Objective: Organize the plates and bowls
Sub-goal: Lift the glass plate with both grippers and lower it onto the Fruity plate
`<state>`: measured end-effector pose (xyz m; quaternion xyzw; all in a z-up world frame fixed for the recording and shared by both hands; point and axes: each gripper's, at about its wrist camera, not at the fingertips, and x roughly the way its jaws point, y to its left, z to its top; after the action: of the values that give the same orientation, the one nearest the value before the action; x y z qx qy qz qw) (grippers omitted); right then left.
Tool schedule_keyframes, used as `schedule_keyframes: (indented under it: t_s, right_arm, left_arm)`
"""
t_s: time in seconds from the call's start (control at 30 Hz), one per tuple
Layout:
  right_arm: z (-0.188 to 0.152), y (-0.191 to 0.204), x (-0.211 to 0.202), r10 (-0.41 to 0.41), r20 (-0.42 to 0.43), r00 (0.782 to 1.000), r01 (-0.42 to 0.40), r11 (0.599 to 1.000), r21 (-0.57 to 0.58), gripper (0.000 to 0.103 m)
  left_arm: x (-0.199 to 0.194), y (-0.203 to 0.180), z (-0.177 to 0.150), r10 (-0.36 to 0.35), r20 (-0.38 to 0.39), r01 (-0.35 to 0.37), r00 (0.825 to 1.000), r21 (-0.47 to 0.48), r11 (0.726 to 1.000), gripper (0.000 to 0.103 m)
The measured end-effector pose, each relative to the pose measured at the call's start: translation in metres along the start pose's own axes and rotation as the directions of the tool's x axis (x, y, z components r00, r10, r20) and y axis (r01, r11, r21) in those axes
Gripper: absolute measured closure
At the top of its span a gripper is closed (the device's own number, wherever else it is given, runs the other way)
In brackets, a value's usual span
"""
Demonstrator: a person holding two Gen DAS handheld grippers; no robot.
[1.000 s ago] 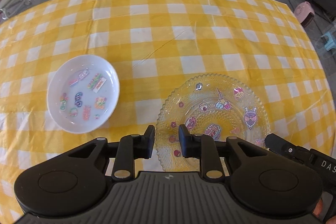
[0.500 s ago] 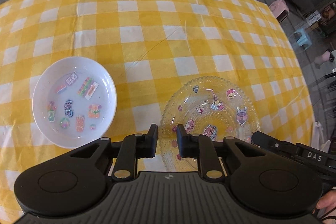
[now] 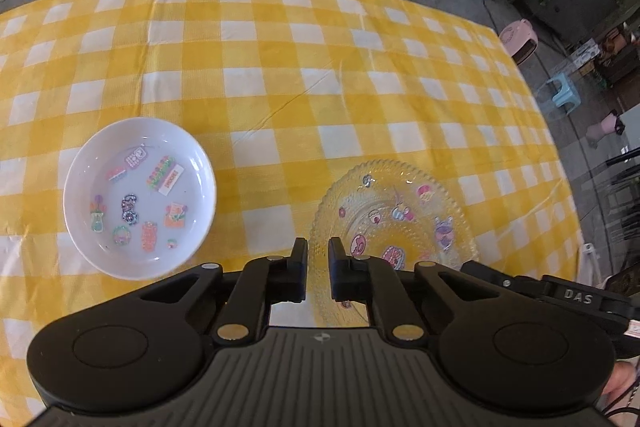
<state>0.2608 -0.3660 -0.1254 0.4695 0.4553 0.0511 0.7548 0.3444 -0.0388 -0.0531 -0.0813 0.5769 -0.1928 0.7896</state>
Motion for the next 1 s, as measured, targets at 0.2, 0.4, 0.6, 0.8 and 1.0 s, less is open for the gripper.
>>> schedule_keyframes:
  t_s: [0.2,0.4,0.6,0.8,1.0]
  right_arm:
    - [0.002,-0.004,-0.012,0.015,0.02,1.0,-0.016,0.999,0.051,0.099]
    - [0.002,-0.01,-0.032,0.024,0.043,0.999,-0.028,0.997,0.078,0.099]
    - [-0.001,-0.017,-0.06,0.034,0.045,0.998,-0.038,0.996,0.076,0.099]
    - [-0.012,-0.022,-0.089,0.015,0.039,0.999,-0.018,0.998,0.067,0.099]
    - [-0.022,-0.03,-0.119,-0.017,0.024,1.0,0.017,1.0,0.011,0.098]
  left_arm:
    - [-0.012,-0.009,-0.005,-0.01,0.028,0.011,1.0,-0.042,0.999,0.095]
    - [-0.021,-0.029,-0.013,-0.013,0.055,0.016,0.998,-0.061,0.998,0.095]
    - [-0.038,-0.058,-0.029,0.008,0.084,-0.003,0.996,-0.056,0.998,0.097]
    - [-0.052,-0.088,-0.06,0.044,0.134,-0.036,0.99,-0.063,0.997,0.097]
    - [-0.055,-0.115,-0.102,0.08,0.157,-0.067,0.984,-0.086,0.994,0.097]
